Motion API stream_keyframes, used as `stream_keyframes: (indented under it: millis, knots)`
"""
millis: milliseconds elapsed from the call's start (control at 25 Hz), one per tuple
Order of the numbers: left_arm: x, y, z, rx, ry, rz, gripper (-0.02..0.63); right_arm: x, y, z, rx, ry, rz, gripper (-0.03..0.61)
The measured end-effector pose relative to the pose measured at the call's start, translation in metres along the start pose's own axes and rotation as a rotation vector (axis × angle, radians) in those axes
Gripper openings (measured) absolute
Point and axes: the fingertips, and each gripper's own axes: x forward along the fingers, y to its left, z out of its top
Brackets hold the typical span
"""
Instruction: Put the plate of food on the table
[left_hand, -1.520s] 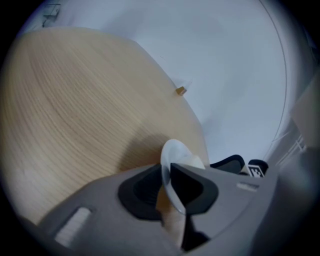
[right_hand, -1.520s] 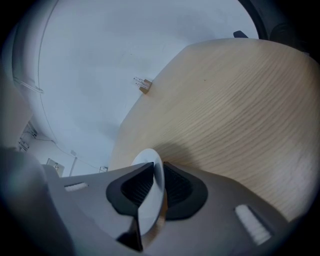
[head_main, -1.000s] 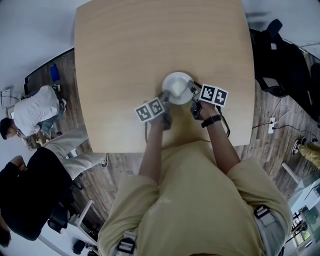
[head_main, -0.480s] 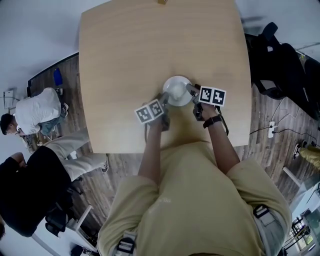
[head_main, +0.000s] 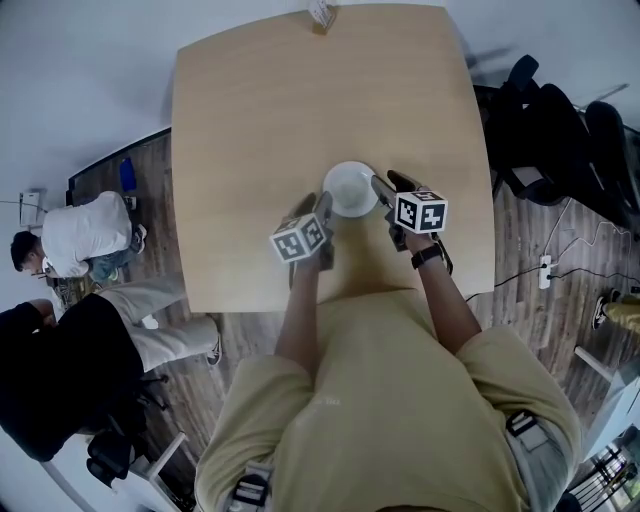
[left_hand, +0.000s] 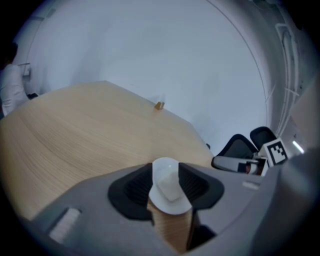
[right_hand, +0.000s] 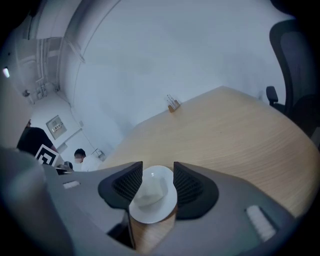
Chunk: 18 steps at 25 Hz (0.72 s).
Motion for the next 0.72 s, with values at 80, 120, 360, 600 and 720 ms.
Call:
stream_keyframes:
  millis: [80, 120, 360, 600, 720]
  knots:
    - [-0.010, -0.011, 0.006, 0.065, -0.037, -0.003, 0.158, -0.012, 0.007, 0.008, -0.072, -0.041, -0.009, 0.195]
    - [-0.015, -0.016, 0.009, 0.098, -0.055, 0.000, 0.156, -0.019, 0.011, 0.012, -0.108, -0.063, -0.014, 0.193]
    - [-0.048, -0.049, 0.020, 0.248, -0.141, 0.009, 0.139, -0.062, 0.031, 0.027, -0.277, -0.170, -0.032, 0.158]
    - [-0.079, -0.076, 0.025, 0.336, -0.229, 0.017, 0.103, -0.103, 0.048, 0.031, -0.359, -0.264, -0.052, 0.086]
    - [-0.095, -0.083, 0.026, 0.354, -0.269, 0.028, 0.075, -0.121, 0.061, 0.030, -0.400, -0.308, -0.060, 0.060]
